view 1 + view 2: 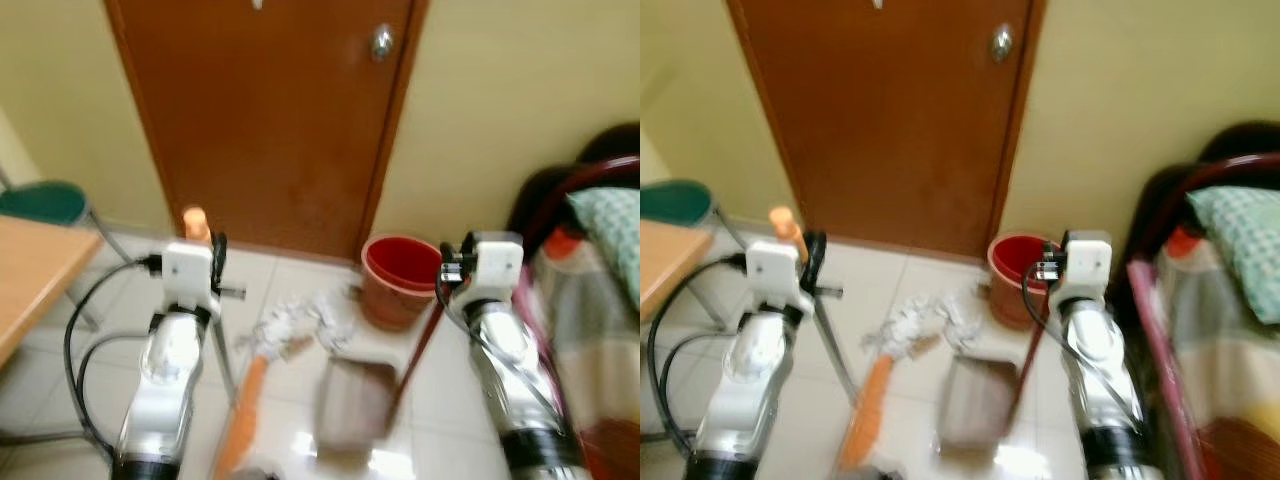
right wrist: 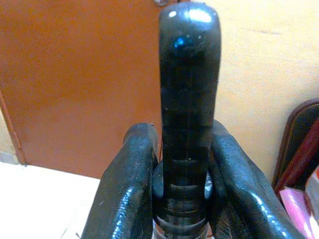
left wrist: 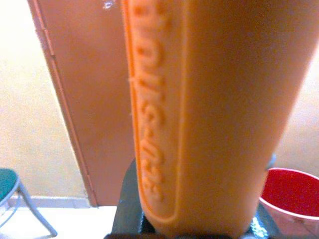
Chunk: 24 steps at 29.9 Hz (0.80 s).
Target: Sweep floor
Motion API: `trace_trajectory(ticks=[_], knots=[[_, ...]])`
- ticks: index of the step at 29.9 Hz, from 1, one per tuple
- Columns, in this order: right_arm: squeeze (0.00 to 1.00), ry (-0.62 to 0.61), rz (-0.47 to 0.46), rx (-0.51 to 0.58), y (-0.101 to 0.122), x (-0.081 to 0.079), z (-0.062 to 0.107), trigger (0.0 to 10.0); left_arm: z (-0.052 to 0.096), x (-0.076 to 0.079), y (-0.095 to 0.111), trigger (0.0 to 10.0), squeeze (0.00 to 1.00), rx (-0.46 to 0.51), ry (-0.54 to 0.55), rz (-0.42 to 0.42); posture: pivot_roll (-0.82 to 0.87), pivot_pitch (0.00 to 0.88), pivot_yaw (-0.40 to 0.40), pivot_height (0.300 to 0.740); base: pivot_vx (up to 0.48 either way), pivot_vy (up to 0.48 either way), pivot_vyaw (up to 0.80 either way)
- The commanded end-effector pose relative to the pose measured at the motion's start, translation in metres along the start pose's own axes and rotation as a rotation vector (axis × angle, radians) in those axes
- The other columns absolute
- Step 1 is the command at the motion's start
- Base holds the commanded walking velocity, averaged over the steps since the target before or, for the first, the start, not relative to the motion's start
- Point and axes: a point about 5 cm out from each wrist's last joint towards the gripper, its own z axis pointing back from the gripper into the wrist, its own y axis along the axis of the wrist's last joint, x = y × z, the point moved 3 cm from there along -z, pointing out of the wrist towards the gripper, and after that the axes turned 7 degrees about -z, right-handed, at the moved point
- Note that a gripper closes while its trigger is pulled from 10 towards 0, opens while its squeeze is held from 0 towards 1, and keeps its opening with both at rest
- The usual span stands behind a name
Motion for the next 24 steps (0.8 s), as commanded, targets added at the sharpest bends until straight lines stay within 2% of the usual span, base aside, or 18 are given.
trace_trajectory(ticks=[1, 17, 20, 24], knots=[[0.0, 0.012, -0.017, 0.05, 0.013, -0.004, -0.004, 10.0, -0.004, -0.005, 0.013, 10.0, 0.0, 0.052, 0.008, -0.018, -0.03, 0.0, -0.024, 0.74, 0.435, 0.0, 0.0], [0.0, 0.008, -0.015, 0.053, 0.014, -0.004, -0.004, 10.0, -0.004, -0.005, 0.014, 10.0, 0.0, 0.055, 0.01, -0.013, -0.03, 0.0, -0.022, 0.74, 0.431, 0.0, 0.0], [0.0, 0.012, -0.007, 0.049, 0.013, -0.002, -0.004, 10.0, -0.008, -0.006, 0.032, 10.0, 0.0, 0.115, 0.024, -0.018, -0.03, 0.0, -0.025, 0.74, 0.42, 0.0, 0.0], [0.0, 0.015, -0.004, 0.04, 0.011, -0.001, -0.006, 10.0, -0.01, -0.007, 0.039, 10.0, 0.0, 0.139, 0.028, -0.01, -0.03, 0.0, -0.025, 0.74, 0.378, 0.0, 0.0]])
